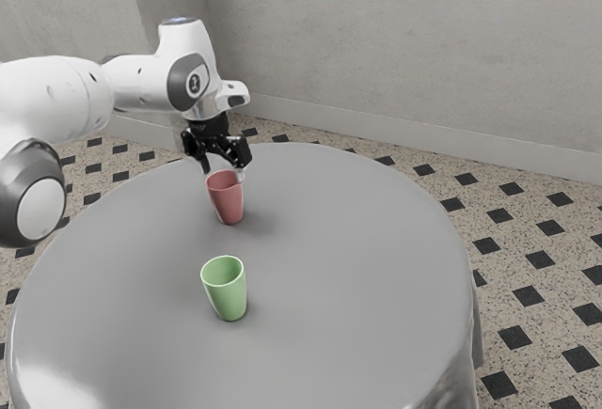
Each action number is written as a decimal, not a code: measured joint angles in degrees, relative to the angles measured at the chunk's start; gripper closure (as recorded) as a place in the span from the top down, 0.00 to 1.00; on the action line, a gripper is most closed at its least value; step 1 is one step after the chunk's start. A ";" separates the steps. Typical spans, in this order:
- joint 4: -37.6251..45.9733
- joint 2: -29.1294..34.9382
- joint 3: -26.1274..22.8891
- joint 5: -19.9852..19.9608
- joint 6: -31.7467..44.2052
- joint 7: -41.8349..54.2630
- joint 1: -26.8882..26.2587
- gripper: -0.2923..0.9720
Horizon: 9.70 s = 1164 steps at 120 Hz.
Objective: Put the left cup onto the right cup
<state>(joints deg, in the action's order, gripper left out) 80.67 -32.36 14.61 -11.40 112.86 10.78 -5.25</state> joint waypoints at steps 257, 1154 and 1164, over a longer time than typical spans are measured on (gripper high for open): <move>-5.24 -10.46 -0.47 2.73 7.48 -5.40 0.51 0.39; 42.84 35.16 -2.57 13.25 9.50 -22.81 -17.30 0.74; 42.80 35.32 -2.57 13.24 9.42 -22.82 -17.37 0.75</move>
<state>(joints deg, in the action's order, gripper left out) 123.47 2.96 12.04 1.85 122.28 -12.04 -22.62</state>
